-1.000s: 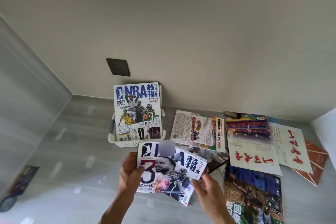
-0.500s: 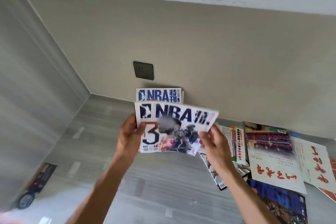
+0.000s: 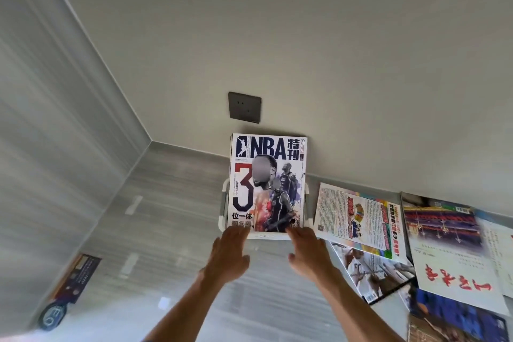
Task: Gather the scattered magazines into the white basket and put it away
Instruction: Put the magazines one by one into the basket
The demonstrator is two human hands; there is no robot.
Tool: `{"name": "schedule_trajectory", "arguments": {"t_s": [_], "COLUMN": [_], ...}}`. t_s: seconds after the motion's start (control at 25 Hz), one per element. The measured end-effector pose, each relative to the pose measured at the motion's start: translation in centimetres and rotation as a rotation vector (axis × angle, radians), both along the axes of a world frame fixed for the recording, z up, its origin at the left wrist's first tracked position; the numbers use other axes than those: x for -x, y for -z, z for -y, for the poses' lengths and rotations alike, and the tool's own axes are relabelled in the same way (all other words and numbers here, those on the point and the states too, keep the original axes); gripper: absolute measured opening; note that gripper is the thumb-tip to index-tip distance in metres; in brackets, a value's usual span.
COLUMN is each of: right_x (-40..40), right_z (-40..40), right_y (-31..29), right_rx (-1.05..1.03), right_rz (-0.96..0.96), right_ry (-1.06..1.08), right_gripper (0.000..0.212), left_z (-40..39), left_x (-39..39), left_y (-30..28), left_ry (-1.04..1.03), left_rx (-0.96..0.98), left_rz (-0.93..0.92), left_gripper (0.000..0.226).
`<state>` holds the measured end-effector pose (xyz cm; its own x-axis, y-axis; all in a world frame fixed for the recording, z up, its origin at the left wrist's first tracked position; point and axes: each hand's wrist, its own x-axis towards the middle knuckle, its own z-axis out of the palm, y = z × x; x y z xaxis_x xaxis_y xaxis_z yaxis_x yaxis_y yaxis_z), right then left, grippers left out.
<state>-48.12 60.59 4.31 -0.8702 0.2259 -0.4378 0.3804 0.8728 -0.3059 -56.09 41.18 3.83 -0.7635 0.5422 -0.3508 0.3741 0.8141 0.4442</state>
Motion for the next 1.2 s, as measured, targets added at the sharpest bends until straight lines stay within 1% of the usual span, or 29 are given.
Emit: {"name": "schedule_trajectory", "arguments": {"t_s": [0.04, 0.08, 0.16, 0.24, 0.4, 0.48, 0.52, 0.56, 0.64, 0.68, 0.72, 0.76, 0.8, 0.84, 0.88, 0.92, 0.96, 1.0, 1.04, 1.08, 1.12, 1.2], "right_x": [-0.4, -0.6, -1.4, -3.4, -11.1, -15.4, -17.1, -18.1, -18.4, -18.1, -17.4, -16.3, -14.8, -13.2, -11.7, -10.4, -9.5, -9.1, -9.2, -9.9, -10.7, -12.3], "right_z": [0.3, 0.5, 0.7, 1.0, 2.5, 2.9, 2.8, 2.3, 0.5, -0.8, -2.0, -3.1, -4.0, -4.7, -5.1, -5.1, -4.9, -4.6, -4.1, -3.8, -3.6, -3.4], "right_y": [0.5, 0.6, 0.2, -0.2, 0.0, 0.2, 0.2, -0.1, -0.7, -0.8, -0.8, -0.9, -1.1, -1.2, -1.4, -1.5, -1.6, -1.6, -1.9, -2.3, -2.8, -4.1], "right_rx": [-0.07, -0.098, -0.094, -0.053, -0.076, -0.019, 0.039, 0.099, 0.155, 0.144, 0.138, 0.196, 0.361, 0.574, 0.73, 0.839, 0.886, 0.88, 0.856, 0.844, 0.843, 0.869], "right_rz": [0.006, 0.001, 0.0, 0.009, 0.046, 0.079, 0.077, 0.035, -0.16, -0.28, -0.388, -0.468, -0.469, -0.408, -0.342, -0.308, -0.313, -0.342, -0.386, -0.452, -0.521, -0.591], "right_ry": [-0.014, -0.01, -0.006, 0.004, -0.074, -0.078, -0.045, 0.025, 0.207, 0.303, 0.39, 0.474, 0.572, 0.67, 0.729, 0.747, 0.735, 0.724, 0.708, 0.687, 0.659, 0.576], "right_gripper": [0.063, 0.06, 0.05, 0.045, 0.036, 0.031, 0.028, 0.024, 0.012, 0.015, 0.023, 0.037, 0.055, 0.072, 0.081, 0.078, 0.066, 0.052, 0.043, 0.041, 0.046, 0.055], "left_z": [-0.1, -0.3, -0.8, -0.5, 2.2, 3.6, 4.1, 4.3, 4.1, 3.6, 2.8, 1.7, 0.4, -1.0, -2.4, -3.6, -4.5, -4.8, -4.6, -3.9, -3.0, -0.6], "left_x": [-0.3, -0.4, -0.6, -2.0, -8.7, -12.5, -13.7, -14.1, -12.6, -11.0, -9.2, -7.3, -5.5, -4.2, -3.4, -3.1, -3.3, -3.7, -4.5, -5.4, -6.1, -7.2], "left_y": [0.4, 0.1, -0.8, -1.3, -1.0, -0.9, -1.3, -1.9, -2.5, -2.7, -3.0, -3.1, -2.9, -2.8, -2.5, -2.0, -1.7, -1.8, -1.8, -2.1, -2.8, -4.5], "left_ry": [0.015, 0.001, -0.017, 0.009, 0.037, 0.09, 0.059, -0.012, -0.262, -0.359, -0.4, -0.41, -0.419, -0.452, -0.504, -0.561, -0.607, -0.63, -0.645, -0.635, -0.598, -0.459], "left_rx": [0.071, 0.102, 0.134, 0.183, 0.122, 0.095, 0.027, -0.061, -0.289, -0.4, -0.462, -0.481, -0.487, -0.513, -0.566, -0.595, -0.614, -0.638, -0.693, -0.788, -0.9, -1.061], "left_rz": [-0.021, -0.035, -0.03, -0.059, -0.074, -0.036, 0.0, 0.024, 0.023, 0.006, 0.002, 0.045, 0.159, 0.305, 0.436, 0.502, 0.491, 0.418, 0.344, 0.316, 0.345, 0.484], "left_gripper": [0.068, 0.064, 0.05, 0.041, 0.032, 0.028, 0.024, 0.018, 0.014, 0.02, 0.035, 0.055, 0.071, 0.079, 0.075, 0.066, 0.057, 0.053, 0.052, 0.053, 0.055, 0.057]}}
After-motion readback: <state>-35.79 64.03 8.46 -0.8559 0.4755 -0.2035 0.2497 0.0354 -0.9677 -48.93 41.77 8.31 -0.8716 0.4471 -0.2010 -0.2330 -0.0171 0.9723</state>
